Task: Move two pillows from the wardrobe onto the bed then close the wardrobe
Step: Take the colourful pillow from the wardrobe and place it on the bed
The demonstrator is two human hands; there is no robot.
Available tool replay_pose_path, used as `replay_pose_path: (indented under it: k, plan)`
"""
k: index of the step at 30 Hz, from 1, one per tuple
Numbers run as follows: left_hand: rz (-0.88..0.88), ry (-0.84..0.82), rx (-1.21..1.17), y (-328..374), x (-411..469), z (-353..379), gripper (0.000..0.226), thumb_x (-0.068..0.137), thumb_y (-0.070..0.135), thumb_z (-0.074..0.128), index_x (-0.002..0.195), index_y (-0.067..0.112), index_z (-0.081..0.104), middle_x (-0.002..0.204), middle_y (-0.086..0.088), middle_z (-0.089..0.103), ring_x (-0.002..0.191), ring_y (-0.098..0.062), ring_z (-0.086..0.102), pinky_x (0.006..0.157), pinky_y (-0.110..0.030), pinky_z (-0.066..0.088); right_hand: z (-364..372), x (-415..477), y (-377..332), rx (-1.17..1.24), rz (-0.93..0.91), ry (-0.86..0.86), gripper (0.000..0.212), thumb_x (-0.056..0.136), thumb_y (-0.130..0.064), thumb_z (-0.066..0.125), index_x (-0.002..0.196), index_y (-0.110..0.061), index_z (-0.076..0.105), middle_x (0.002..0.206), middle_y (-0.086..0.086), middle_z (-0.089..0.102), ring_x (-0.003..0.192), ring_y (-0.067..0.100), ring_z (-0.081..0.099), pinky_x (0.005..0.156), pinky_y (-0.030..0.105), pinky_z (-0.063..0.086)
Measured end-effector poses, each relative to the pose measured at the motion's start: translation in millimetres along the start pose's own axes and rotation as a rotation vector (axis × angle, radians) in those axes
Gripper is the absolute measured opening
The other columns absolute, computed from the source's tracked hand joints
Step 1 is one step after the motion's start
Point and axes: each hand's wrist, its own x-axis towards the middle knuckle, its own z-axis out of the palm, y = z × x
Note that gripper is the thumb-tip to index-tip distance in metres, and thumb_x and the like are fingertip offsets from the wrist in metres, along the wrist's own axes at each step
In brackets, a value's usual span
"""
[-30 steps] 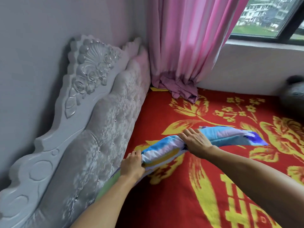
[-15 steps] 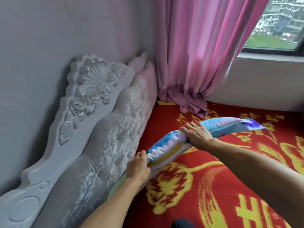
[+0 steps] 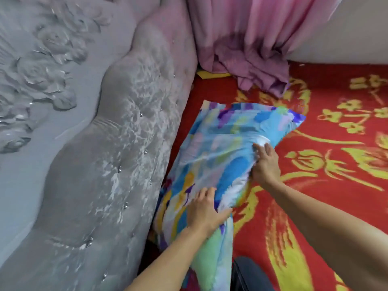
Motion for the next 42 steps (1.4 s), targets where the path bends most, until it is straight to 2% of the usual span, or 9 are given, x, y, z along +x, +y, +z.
replay_pose_path:
  k: [4,9,13,19,24,27,31,38,42]
  plan:
    - [0.019,-0.235,0.082,-1.6,30.8,47.0,0.039,0.086,0.045,0.055,0.116,0.021,0.052,0.121,-0.004,0.054,0.116,-0.025,0.051,0.091,-0.037,0.045,19.5,-13.1,85.7,0.184,0.401,-0.115,0.039,0.097,-0.009,0.043,0.136,-0.004,0.044,0.134,0.030,0.050,0.121,0.042,0.048,0.097,0.041,0.039]
    - [-0.088,-0.271,0.223,-47.2,86.7,57.5,0.036,0.088,0.035,0.052,0.119,0.016,0.051,0.124,-0.009,0.050,0.116,-0.031,0.050,0.091,-0.042,0.045,53.5,-22.7,129.4,-0.014,0.343,-0.074,0.047,0.095,-0.030,0.048,0.140,-0.022,0.040,0.141,0.019,0.040,0.126,0.040,0.040,0.098,0.048,0.039]
    - [-0.174,-0.237,0.240,-86.1,136.8,64.0,0.057,0.089,0.044,0.055,0.136,0.015,0.041,0.138,-0.014,0.044,0.127,-0.033,0.042,0.103,-0.043,0.039,97.4,-18.3,122.5,-0.082,0.199,-0.089,0.057,0.093,-0.042,0.053,0.144,-0.025,0.034,0.158,0.015,0.015,0.142,0.035,0.018,0.107,0.050,0.031]
    - [-0.429,-0.190,0.054,-147.3,187.0,95.1,0.097,0.082,0.064,0.054,0.151,0.021,0.003,0.157,-0.017,0.020,0.140,-0.037,0.026,0.111,-0.049,0.028,147.7,-17.3,135.3,0.112,0.359,0.065,0.061,0.089,-0.046,0.055,0.144,-0.036,0.029,0.160,0.008,0.005,0.143,0.033,0.018,0.110,0.047,0.028]
    - [-0.606,-0.046,-0.202,-156.0,201.5,97.9,0.105,0.051,0.070,0.077,0.131,0.011,0.042,0.132,-0.018,0.055,0.117,-0.035,0.054,0.092,-0.039,0.047,150.7,-10.5,130.9,0.179,0.481,0.162,0.067,0.083,-0.050,0.061,0.140,-0.042,0.028,0.154,0.008,0.021,0.129,0.037,0.041,0.098,0.048,0.041]
    - [-0.554,0.146,-0.238,-138.6,197.7,81.4,0.079,0.046,0.066,0.082,0.096,0.010,0.056,0.096,-0.013,0.068,0.087,-0.034,0.065,0.073,-0.042,0.055,136.4,-5.2,120.0,0.245,0.457,0.232,0.067,0.080,-0.041,0.069,0.138,-0.037,0.034,0.142,0.009,0.036,0.122,0.034,0.049,0.093,0.044,0.045]
    - [-0.421,0.383,-0.240,-110.2,199.6,50.1,0.061,0.060,0.053,0.082,0.081,0.005,0.052,0.081,-0.020,0.063,0.076,-0.039,0.060,0.064,-0.044,0.050,109.7,3.0,101.1,0.302,0.337,0.342,0.062,0.081,-0.032,0.071,0.134,-0.035,0.040,0.132,0.009,0.042,0.116,0.029,0.052,0.089,0.037,0.045]
    - [-0.278,0.574,-0.340,-52.7,279.6,-7.8,0.058,0.070,0.042,0.080,0.097,-0.002,0.053,0.098,-0.029,0.064,0.092,-0.043,0.061,0.076,-0.048,0.051,61.0,121.0,65.4,0.344,0.239,0.446,0.054,0.083,-0.032,0.069,0.132,-0.028,0.047,0.130,0.014,0.043,0.114,0.032,0.052,0.091,0.040,0.045]
    - [-0.183,0.435,-0.336,-43.1,363.6,-18.2,0.065,0.073,0.033,0.079,0.121,0.001,0.050,0.122,-0.023,0.059,0.111,-0.036,0.057,0.091,-0.043,0.048,58.9,204.4,70.0,0.309,0.275,0.407,0.057,0.086,-0.035,0.063,0.138,-0.023,0.042,0.137,0.021,0.038,0.124,0.037,0.041,0.103,0.042,0.037]
